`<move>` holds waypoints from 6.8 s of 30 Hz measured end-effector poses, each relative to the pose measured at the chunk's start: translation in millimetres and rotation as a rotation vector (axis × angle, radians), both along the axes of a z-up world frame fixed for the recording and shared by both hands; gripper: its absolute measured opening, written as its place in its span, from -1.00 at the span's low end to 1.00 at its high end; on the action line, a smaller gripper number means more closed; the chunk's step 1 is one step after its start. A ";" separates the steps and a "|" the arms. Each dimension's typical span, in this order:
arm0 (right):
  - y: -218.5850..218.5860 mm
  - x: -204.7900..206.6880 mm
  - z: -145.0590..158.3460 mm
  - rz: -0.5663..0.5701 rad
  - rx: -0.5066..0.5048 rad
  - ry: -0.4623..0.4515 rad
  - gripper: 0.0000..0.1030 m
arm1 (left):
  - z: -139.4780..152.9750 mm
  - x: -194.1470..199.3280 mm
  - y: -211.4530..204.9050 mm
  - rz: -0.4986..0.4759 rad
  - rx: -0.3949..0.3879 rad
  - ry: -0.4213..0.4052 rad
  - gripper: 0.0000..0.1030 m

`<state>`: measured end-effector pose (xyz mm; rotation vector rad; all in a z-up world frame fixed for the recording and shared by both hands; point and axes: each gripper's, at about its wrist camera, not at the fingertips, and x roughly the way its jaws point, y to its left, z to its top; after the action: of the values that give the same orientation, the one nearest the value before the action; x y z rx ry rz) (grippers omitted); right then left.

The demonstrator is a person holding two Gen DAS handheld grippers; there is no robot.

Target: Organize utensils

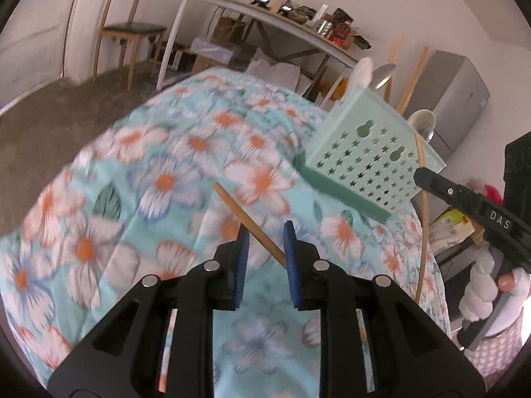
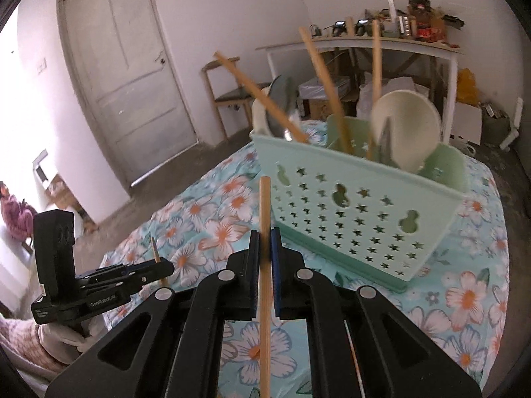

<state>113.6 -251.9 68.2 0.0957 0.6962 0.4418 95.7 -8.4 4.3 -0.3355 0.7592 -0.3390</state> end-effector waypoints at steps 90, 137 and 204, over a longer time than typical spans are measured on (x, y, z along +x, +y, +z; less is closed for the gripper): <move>-79.4 -28.7 2.3 -0.143 0.227 -0.052 -0.86 | 170.5 102.2 -98.9 -0.099 -0.208 -0.504 -0.73; -56.6 27.6 94.1 -0.239 0.086 -0.489 0.10 | 57.2 -12.2 3.0 0.107 0.141 -0.172 0.84; -13.4 -64.2 -18.0 -0.694 -0.302 -0.018 0.88 | 51.8 -13.4 -39.0 0.161 0.460 -0.081 0.84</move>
<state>49.4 -265.3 50.1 0.0429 0.6586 -0.3271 82.3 -47.4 56.1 0.0515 0.7026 -0.0203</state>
